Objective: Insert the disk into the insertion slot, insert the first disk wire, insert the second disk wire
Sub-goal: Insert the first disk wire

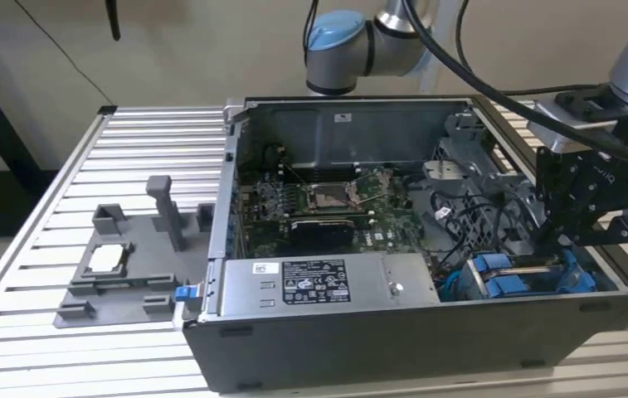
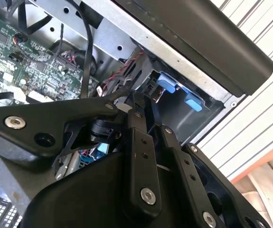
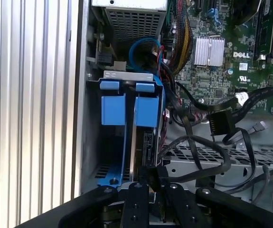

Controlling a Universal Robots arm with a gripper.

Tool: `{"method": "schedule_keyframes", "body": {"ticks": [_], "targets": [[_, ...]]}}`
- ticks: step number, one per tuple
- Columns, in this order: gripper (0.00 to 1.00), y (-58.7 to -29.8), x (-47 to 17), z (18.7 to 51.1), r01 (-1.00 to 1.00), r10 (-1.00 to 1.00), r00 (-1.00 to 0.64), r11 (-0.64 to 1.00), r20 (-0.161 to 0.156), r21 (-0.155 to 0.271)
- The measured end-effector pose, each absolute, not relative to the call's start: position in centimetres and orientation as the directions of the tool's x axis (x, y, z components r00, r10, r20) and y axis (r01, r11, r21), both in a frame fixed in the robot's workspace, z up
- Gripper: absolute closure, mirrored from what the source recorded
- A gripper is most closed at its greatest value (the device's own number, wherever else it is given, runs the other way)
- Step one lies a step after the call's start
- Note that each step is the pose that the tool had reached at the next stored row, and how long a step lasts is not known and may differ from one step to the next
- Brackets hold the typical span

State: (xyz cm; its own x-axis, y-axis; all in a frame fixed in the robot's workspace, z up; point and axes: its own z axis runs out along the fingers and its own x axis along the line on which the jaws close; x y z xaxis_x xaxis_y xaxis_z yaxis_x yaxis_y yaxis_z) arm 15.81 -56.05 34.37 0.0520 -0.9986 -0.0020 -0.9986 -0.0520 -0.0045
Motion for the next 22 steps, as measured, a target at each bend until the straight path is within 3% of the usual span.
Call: {"method": "schedule_keyframes", "body": {"ticks": [16, 22], "targets": [[0.81, -56.2, 16.0, 33.4, -0.999, -0.999, 0.034, -0.034, -0.007, -0.004], [0.73, -56.2, 16.0, 34.3, -0.999, -0.999, 0.033, -0.033, -0.008, 0.000]]}}
